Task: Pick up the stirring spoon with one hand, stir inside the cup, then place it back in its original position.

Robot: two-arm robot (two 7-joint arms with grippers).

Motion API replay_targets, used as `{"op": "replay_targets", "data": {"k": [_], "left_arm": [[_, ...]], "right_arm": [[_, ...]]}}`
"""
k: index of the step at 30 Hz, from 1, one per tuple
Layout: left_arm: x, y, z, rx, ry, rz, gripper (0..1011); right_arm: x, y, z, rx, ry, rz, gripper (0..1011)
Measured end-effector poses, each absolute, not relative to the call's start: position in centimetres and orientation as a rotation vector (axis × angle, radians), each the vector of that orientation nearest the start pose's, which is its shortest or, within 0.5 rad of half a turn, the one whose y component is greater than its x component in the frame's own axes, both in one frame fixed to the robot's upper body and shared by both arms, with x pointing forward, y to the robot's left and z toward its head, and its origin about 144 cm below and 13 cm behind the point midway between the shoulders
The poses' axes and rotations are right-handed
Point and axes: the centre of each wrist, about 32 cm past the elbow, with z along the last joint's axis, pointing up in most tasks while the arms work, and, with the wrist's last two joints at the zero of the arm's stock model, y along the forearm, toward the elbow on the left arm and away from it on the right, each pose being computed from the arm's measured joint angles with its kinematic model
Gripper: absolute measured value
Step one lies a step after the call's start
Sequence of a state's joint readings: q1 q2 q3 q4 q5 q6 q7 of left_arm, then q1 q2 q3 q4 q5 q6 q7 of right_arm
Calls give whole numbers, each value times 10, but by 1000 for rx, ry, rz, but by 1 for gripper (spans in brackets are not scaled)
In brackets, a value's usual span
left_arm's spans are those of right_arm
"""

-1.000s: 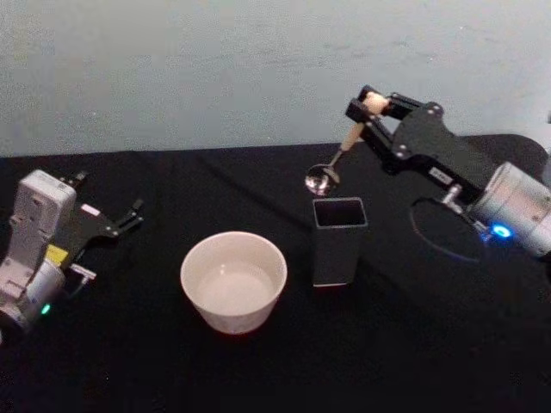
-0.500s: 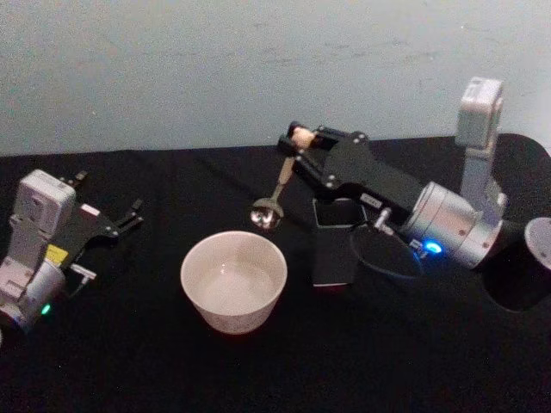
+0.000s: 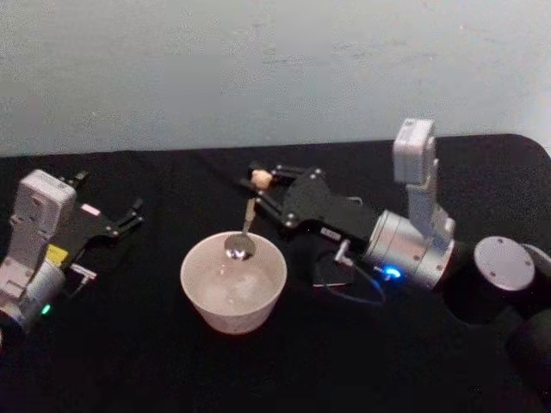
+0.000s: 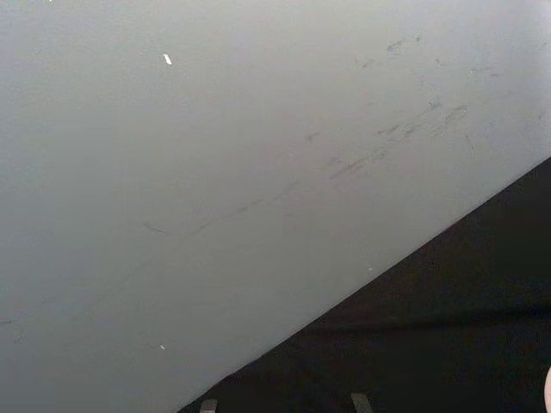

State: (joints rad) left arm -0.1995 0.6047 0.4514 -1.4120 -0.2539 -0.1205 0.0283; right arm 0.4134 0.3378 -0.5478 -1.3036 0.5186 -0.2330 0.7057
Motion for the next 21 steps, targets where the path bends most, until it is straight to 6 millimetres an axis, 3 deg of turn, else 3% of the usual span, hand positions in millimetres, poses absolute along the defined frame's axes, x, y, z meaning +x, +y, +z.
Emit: {"op": "replay_targets", "data": {"k": [10, 21], "left_arm": [[489, 310, 1140, 304, -285, 1248, 1001], [489, 310, 1140, 305, -285, 1248, 1001]], "right_arm": [[549, -187, 1146, 74, -119, -454, 214], [551, -183, 1135, 45, -118, -468, 214]]}}
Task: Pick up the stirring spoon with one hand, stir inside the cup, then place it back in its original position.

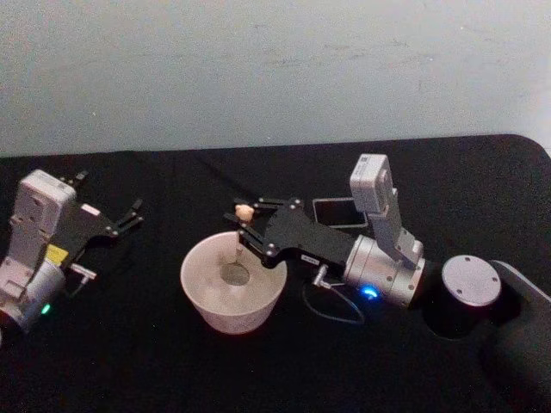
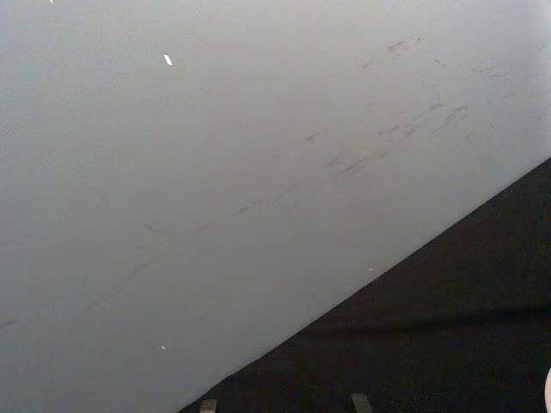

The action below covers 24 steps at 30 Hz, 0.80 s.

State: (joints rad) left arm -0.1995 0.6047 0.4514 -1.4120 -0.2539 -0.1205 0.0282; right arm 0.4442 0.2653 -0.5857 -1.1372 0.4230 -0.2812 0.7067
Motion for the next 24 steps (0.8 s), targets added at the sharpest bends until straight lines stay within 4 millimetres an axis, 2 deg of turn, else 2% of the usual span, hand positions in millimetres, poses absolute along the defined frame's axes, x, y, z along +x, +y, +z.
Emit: {"op": "replay_targets", "data": {"k": [13, 24], "left_arm": [[489, 310, 1140, 304, -285, 1248, 1001], [489, 310, 1140, 304, -285, 1248, 1001]], "right_arm": [[548, -194, 1139, 53, -133, -491, 214], [532, -211, 1142, 56, -122, -484, 214]]}}
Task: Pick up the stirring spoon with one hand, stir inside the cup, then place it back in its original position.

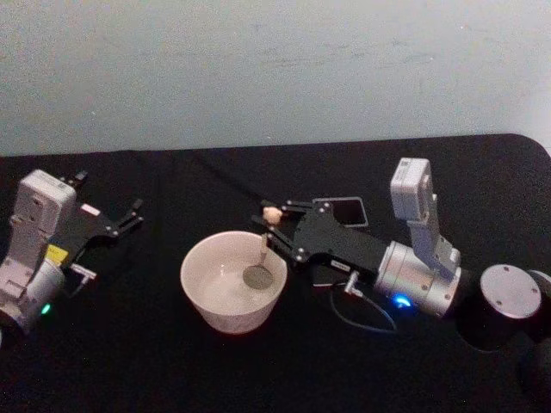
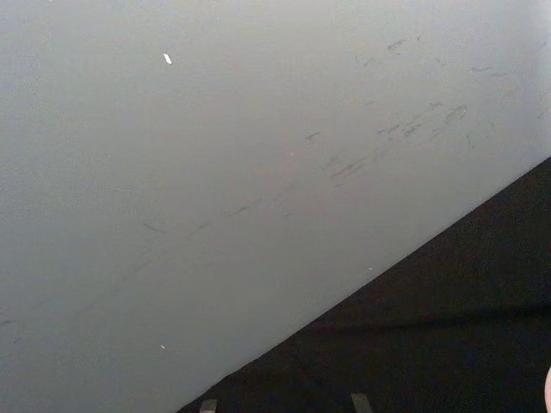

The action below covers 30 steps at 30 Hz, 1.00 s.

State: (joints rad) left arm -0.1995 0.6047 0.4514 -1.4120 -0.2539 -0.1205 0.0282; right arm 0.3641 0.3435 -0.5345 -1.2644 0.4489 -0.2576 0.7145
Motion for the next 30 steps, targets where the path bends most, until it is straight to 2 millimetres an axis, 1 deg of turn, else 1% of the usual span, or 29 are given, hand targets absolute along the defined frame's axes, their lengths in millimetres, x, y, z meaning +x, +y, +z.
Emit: {"op": "replay_targets", "data": {"k": [7, 14, 21, 25, 30], "left_arm": [[489, 310, 1140, 304, -285, 1248, 1001], [489, 310, 1140, 304, -285, 1248, 1001], [489, 310, 1140, 304, -285, 1248, 1001], [489, 310, 1140, 304, -285, 1248, 1001], [489, 310, 1140, 304, -285, 1248, 1001]], "right_arm": [[520, -213, 1141, 47, -111, -440, 214], [514, -202, 1139, 54, -98, -397, 214], [523, -186, 1139, 68, -93, -392, 214], [530, -181, 1139, 68, -102, -410, 214], [539, -181, 1139, 66, -111, -444, 214]]}}
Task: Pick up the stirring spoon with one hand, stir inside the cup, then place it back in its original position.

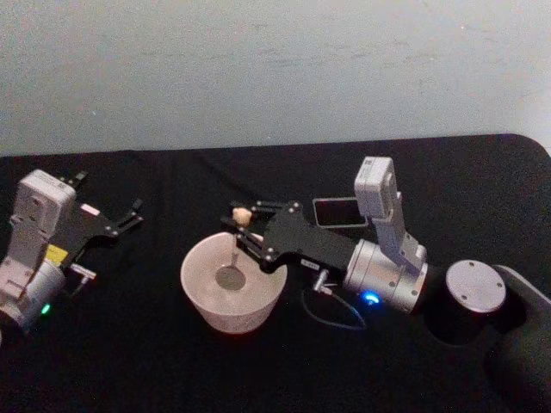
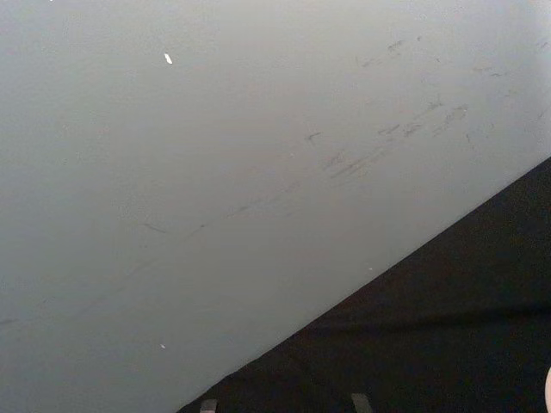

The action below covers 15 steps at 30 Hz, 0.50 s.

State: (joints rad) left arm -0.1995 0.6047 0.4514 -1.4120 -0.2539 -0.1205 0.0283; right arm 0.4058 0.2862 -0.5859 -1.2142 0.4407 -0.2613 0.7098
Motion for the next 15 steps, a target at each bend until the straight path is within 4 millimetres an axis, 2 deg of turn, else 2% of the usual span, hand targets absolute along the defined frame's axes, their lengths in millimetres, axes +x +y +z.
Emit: {"op": "replay_targets", "data": {"k": [7, 15], "left_arm": [[489, 310, 1140, 305, -285, 1248, 1001], [489, 310, 1140, 304, -285, 1248, 1001]], "right_arm": [[545, -188, 1141, 63, -122, -483, 214], [542, -196, 1142, 57, -130, -497, 214]]}}
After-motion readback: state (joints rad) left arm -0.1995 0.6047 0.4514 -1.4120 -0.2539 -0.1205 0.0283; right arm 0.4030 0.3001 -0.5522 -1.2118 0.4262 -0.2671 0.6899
